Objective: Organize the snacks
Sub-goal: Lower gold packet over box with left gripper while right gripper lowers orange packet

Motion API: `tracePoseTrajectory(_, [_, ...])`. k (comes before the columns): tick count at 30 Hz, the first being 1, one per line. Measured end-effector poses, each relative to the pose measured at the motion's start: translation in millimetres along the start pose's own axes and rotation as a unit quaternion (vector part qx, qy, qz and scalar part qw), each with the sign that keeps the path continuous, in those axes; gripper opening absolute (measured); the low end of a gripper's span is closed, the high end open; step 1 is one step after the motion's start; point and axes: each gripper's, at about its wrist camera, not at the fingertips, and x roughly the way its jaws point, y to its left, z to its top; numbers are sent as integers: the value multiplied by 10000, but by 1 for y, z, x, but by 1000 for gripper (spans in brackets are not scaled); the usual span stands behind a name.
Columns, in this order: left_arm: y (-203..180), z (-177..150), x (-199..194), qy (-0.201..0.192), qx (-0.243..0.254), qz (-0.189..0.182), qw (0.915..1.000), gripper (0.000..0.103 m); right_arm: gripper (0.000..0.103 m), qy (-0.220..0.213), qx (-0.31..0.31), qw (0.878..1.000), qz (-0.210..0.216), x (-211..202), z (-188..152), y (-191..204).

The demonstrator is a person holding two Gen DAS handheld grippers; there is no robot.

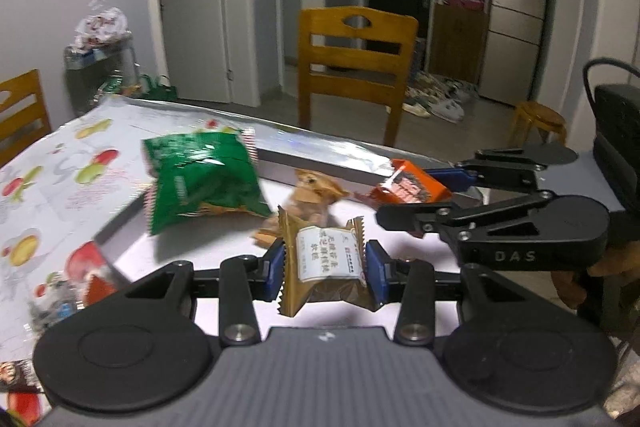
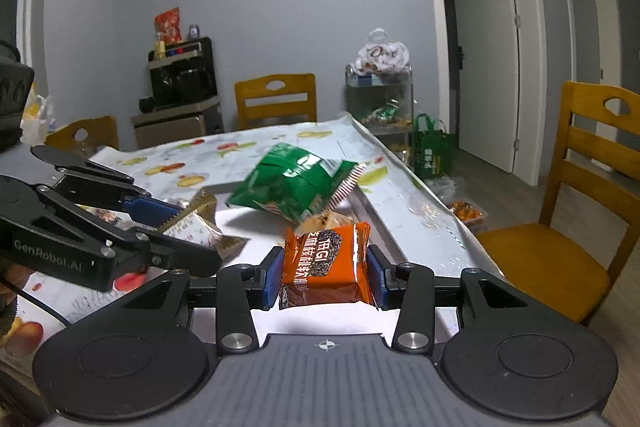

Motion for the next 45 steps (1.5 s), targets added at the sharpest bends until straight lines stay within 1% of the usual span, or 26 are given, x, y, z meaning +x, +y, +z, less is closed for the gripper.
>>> tracePoseTrajectory(3, [-6, 1, 11, 95, 83, -121, 9998, 40, 44, 98, -42, 9999, -8, 1, -4, -2])
tracePoseTrajectory(7, [-11, 1, 22, 215, 203, -196, 9994, 40, 44, 248, -66, 9997, 42, 5, -8, -6])
tracePoseTrajectory(11, [-13, 2, 29, 361, 453, -227, 9981, 40, 44, 366, -33, 9993, 88, 8, -11, -8])
tracePoseTrajectory(18, [-23, 1, 37, 812, 949, -563, 9906, 40, 44, 463, 61, 9988, 134, 12, -12, -12])
tracePoseTrajectory(25, [-25, 2, 46, 933, 1266, -404, 9867, 40, 44, 459, 118, 9988, 91, 11, -13, -13])
tracePoseTrajectory(30, [-32, 4, 51, 1058, 1852, -508, 9757, 40, 44, 439, 156, 9989, 95, 11, -12, -12])
tracePoseTrajectory(32, [-34, 6, 53, 1095, 1982, -564, 9724, 40, 44, 405, 71, 9991, 64, 10, -11, -9])
tracePoseTrajectory(36, [-36, 7, 57, 1060, 2225, -688, 9667, 40, 44, 239, -226, 9994, -97, 5, -12, -1])
tracePoseTrajectory(41, [-43, 4, 58, 918, 2647, -768, 9569, 40, 44, 111, -630, 9972, -395, 3, -13, 7])
tracePoseTrajectory(45, [-41, 5, 62, 857, 2713, -836, 9550, 40, 45, 86, -947, 9933, -660, 4, -16, 12])
